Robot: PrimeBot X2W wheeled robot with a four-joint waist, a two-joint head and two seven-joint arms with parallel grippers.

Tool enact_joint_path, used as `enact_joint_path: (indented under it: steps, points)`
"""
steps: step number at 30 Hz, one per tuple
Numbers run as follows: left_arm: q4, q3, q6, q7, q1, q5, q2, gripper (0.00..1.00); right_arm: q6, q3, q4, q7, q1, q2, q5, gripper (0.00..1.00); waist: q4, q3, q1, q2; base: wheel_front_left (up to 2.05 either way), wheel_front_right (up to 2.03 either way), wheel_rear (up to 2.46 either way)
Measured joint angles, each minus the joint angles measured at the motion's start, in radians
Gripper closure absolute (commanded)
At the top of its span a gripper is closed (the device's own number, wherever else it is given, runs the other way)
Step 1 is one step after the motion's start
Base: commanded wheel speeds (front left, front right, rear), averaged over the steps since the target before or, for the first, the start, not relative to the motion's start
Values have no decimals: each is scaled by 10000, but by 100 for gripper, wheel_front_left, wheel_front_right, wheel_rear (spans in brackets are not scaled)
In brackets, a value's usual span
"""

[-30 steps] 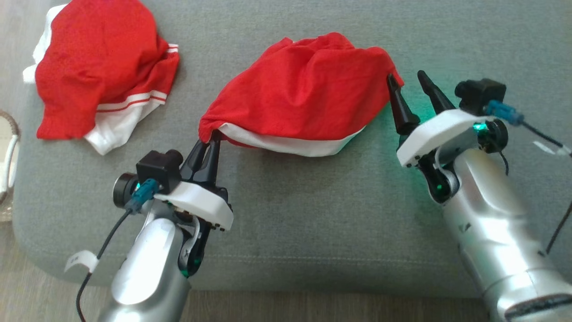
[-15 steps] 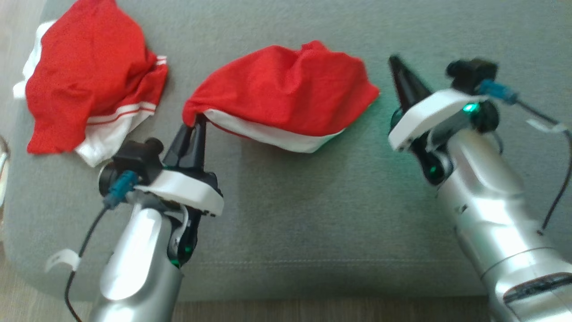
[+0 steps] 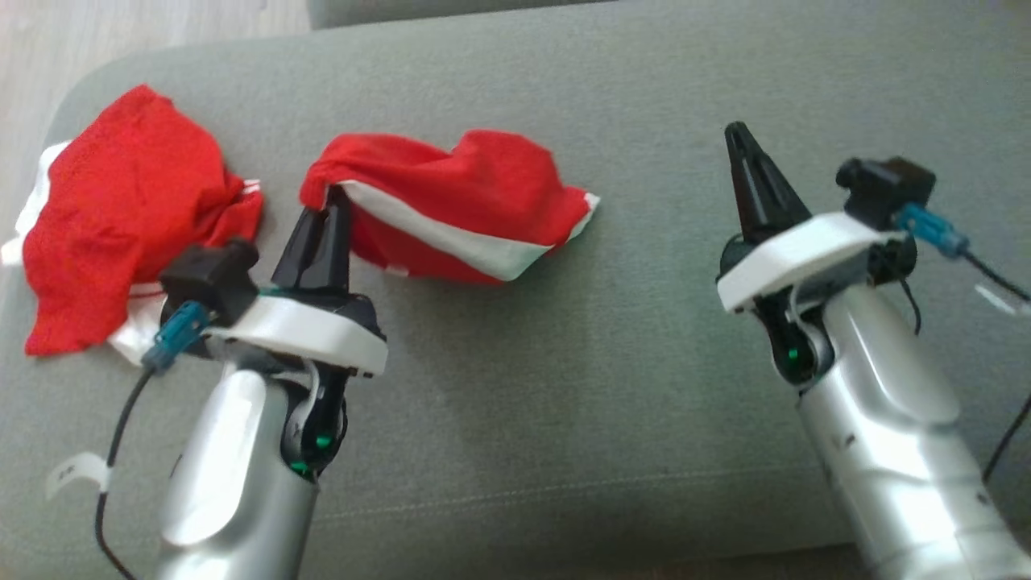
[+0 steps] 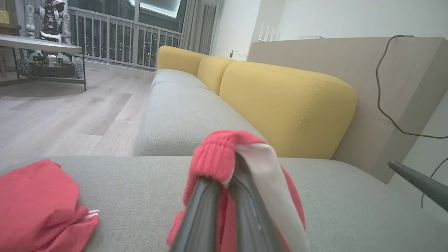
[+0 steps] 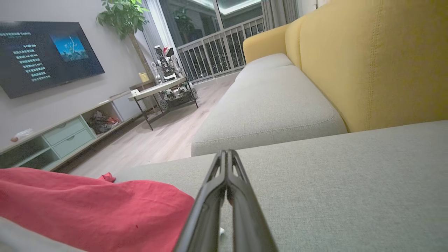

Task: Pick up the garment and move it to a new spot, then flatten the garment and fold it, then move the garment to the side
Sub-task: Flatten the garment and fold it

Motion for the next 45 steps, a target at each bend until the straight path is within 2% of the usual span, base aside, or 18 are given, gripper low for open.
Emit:
enact_joint_path:
  steps: [6,9,10,11,12,17,21,24,28,31,35,39,42,43,44,45]
  points:
    - [-420,100,46,360,-249,-61,226,100,0,-42,-1438,0,914,19,12,100,-457,-125,0,0,0,0,0]
    - [-654,10,-50,1058,-1736,15,468,100,0,-270,-2385,0,1341,27,-8,100,-919,-210,0,0,0,0,0]
    - [-688,-79,-140,1281,-2190,-4,439,100,0,-407,-2591,0,1416,38,-42,82,-1055,-230,0,0,0,0,0]
    - [-709,-169,-205,1515,-2593,-90,387,100,0,-621,-2824,0,1482,63,-105,82,-1195,-245,0,0,0,0,0]
    - [-713,-301,-207,1755,-2969,-194,336,100,0,-811,-2991,0,1518,61,-56,0,-1342,-254,0,0,0,0,0]
    - [-564,-924,-378,2690,-4237,-848,-17,100,0,-1014,-3620,-2,1525,52,522,0,-2152,-197,0,0,0,0,0]
    - [-541,-1308,-341,2884,-4952,-1572,-196,100,-2,-1235,-3929,-27,1572,42,681,0,-2757,-83,0,0,0,0,0]
    - [-545,-1377,44,2798,-5514,-1973,-249,100,0,-1266,-4052,-29,1732,44,721,0,-3064,33,0,0,0,0,0]
    - [-36,-1285,525,2266,-5839,-1918,-253,100,0,-1308,-4165,-27,1825,48,736,0,-3211,283,0,0,0,0,0]
    - [508,-1267,617,1900,-5810,-1588,-52,100,0,-1365,-4224,-27,1824,50,750,0,-3207,422,0,0,0,0,0]
    - [1870,-1147,629,1691,-5449,-1478,552,100,0,-1419,-4284,-27,1822,48,775,0,-3073,698,0,0,0,0,0]
    - [3618,-1484,416,1944,-4261,-1202,1091,100,0,-1369,-4278,-29,1814,52,675,0,-2786,951,0,0,0,0,0]
    - [4865,-1680,420,1987,-3503,-1026,1369,100,0,-1223,-4266,-29,1763,56,535,0,-2551,1120,0,0,0,0,0]
    - [5191,-1678,424,1914,-3388,-1009,1419,86,0,-1172,-4259,-27,1730,58,493,0,-2474,1168,0,0,0,0,0]
    - [5473,-1676,426,1779,-3349,-1005,1440,49,0,-1122,-4230,-27,1677,59,470,0,-2394,1207,0,0,0,0,0]
    - [5720,-1674,456,1632,-3359,-976,1436,2,0,-1081,-4194,-27,1627,59,410,0,-2311,1236,0,0,0,0,0]
